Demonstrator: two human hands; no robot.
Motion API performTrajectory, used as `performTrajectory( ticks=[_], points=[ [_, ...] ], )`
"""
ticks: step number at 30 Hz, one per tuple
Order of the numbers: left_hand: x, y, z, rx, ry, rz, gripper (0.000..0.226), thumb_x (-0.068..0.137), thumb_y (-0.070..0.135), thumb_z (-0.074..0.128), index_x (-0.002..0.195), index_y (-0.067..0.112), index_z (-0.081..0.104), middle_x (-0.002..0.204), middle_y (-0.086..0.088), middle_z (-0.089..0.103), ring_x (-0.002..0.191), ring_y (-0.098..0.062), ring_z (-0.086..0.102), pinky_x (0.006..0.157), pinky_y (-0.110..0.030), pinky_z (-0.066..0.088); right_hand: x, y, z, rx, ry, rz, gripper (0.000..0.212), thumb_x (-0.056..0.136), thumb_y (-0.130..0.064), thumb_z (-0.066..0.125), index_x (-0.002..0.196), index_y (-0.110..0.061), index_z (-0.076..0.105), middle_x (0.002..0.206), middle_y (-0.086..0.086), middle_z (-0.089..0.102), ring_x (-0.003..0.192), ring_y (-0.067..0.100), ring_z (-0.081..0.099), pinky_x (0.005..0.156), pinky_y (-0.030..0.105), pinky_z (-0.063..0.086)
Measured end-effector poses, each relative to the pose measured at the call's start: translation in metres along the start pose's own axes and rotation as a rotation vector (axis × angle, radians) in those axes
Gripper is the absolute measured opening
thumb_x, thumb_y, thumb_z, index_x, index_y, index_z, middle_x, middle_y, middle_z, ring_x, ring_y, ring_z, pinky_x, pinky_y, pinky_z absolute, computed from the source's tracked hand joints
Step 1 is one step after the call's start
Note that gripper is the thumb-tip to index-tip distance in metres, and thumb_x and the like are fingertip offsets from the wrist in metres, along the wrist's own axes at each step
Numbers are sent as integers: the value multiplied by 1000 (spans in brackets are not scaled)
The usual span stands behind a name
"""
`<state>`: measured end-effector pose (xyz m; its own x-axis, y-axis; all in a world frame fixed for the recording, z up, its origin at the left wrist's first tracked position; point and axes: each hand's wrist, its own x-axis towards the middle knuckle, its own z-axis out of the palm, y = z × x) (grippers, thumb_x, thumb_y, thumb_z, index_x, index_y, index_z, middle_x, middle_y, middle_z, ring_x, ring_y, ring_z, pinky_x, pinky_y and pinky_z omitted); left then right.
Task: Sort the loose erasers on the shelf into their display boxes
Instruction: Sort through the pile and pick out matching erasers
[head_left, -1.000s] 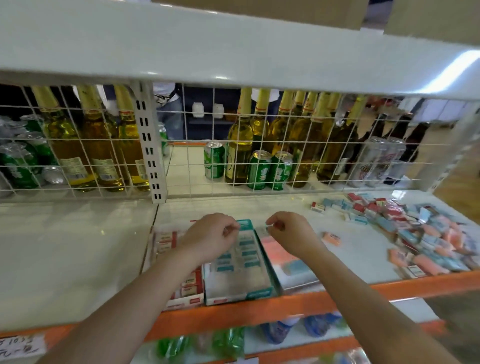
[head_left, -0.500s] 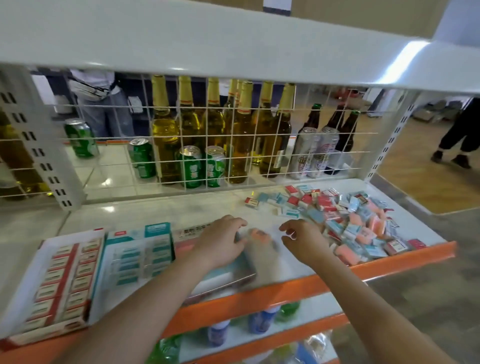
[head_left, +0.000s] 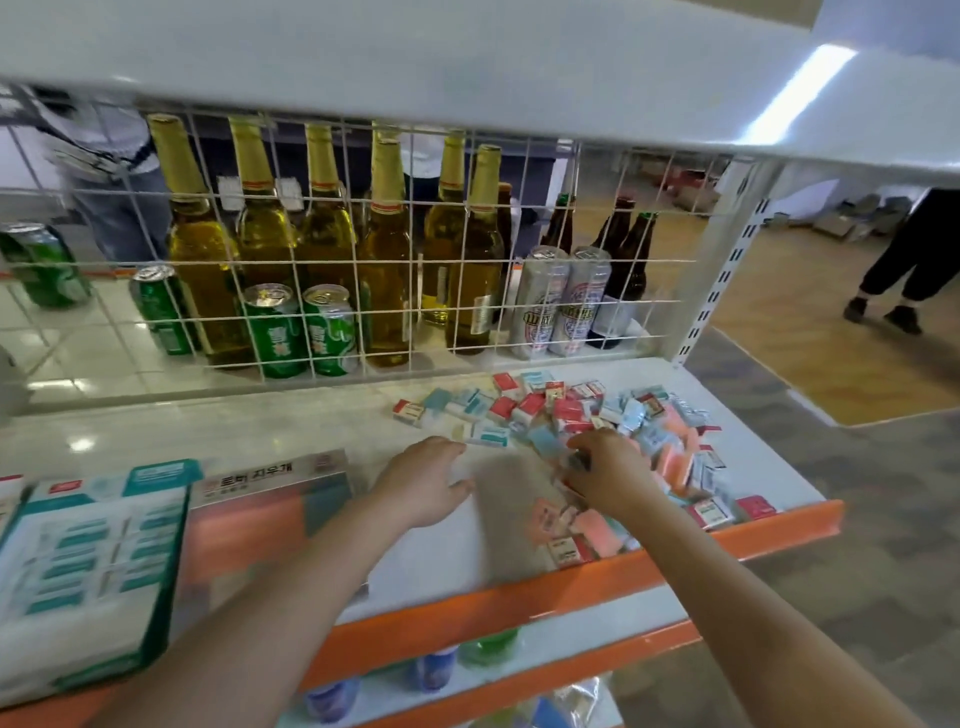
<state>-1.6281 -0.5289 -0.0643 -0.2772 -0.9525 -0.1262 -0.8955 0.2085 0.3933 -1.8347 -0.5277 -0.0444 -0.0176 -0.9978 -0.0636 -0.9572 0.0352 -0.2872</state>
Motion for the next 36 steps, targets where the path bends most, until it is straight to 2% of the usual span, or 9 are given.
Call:
performTrajectory(
  ticks=[5,10,13,16,20,23,27,31,36],
  points=[
    [20,9,5,7,50,10,59,95,35,47,146,15,27,155,0,20,142,-15,19,113,-25,17,15,0,0,-151,-36,-36,22,90,-12,47,107,-11,62,112,8,60,96,22,58,79,27,46],
    [36,14,11,26,35,0,61,95,37,44,147,13,22,156,-2,16,143,-15,15,116,-29,16,20,2,0,-178,-18,-68,22,91,-17,48,110,-12,59,114,9,57,100,21,58,84,28,47],
    [40,15,14,3,57,-28,54,94,34,47,142,12,34,152,-3,28,138,-18,28,112,-30,27,20,1,-2,-153,-68,-80,24,91,-16,50,114,-13,57,113,8,60,100,22,60,86,32,49],
    [40,15,13,19,140,-37,36,91,32,52,122,14,56,129,-3,52,114,-19,51,92,-28,43,16,-3,-1,-36,-118,-95,25,89,-14,53,113,-12,58,112,7,60,94,21,61,77,27,50],
    [34,11,13,-2,177,-106,19,88,28,55,103,18,63,110,1,60,97,-17,58,80,-29,47,12,-11,5,86,-107,-112,26,85,-16,59,111,-16,62,112,5,60,84,15,56,66,20,44],
    [28,9,13,11,181,-147,20,88,26,55,106,20,63,111,0,60,99,-18,58,82,-31,47,13,-22,8,132,-70,-134,15,84,-16,57,98,-13,63,103,7,60,80,18,55,57,17,39],
    [27,10,11,-13,182,-163,22,89,26,53,109,20,61,111,-1,61,100,-20,57,80,-31,46,10,-29,9,175,-56,-110,21,86,-16,58,106,-13,57,98,3,61,79,14,53,60,17,42],
    [32,9,11,-48,194,-217,24,88,30,53,109,19,59,110,-1,61,98,-19,57,78,-31,47,8,-24,9,211,-33,-67,31,86,-16,58,117,-13,58,109,5,62,84,14,54,68,21,43],
    [40,11,15,-7,186,-259,34,90,37,53,115,15,59,117,-8,50,104,-23,52,86,-34,46,6,-17,5,338,28,-35,19,90,-17,56,107,-13,61,91,0,60,72,9,50,54,11,37]
  ],
)
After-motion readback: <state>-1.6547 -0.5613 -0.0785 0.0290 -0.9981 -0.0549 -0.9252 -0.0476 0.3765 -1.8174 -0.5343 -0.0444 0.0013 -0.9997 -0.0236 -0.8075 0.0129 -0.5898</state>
